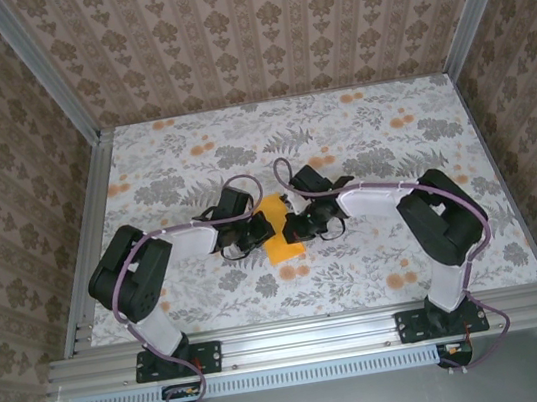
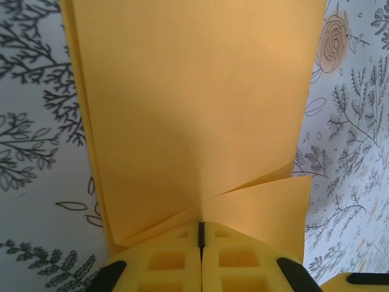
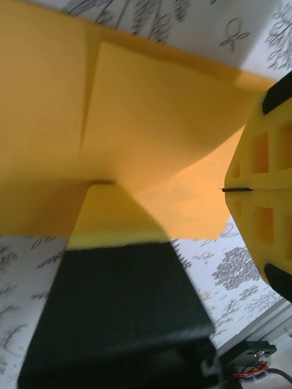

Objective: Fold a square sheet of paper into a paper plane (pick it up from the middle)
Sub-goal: Fold the triangle a second time at the center of the table.

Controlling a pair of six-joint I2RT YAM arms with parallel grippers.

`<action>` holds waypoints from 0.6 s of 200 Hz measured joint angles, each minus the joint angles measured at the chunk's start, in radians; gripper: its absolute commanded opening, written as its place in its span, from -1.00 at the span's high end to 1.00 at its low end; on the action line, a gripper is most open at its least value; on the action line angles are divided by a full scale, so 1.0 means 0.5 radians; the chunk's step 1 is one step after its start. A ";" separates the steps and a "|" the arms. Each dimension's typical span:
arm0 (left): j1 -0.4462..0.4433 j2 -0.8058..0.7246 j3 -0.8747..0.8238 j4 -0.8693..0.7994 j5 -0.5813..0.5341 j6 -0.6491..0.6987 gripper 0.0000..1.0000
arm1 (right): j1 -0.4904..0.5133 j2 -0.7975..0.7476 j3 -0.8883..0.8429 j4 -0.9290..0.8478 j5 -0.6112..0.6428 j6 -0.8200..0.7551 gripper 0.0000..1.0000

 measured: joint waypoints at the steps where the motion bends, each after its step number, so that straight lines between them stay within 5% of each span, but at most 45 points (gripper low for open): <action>1: 0.000 0.000 0.000 0.000 0.000 0.000 0.90 | 0.002 0.004 0.006 -0.002 0.001 0.000 0.88; 120: 0.011 0.000 -0.034 0.065 0.021 -0.057 0.99 | 0.024 0.257 0.166 -0.015 0.053 0.018 0.88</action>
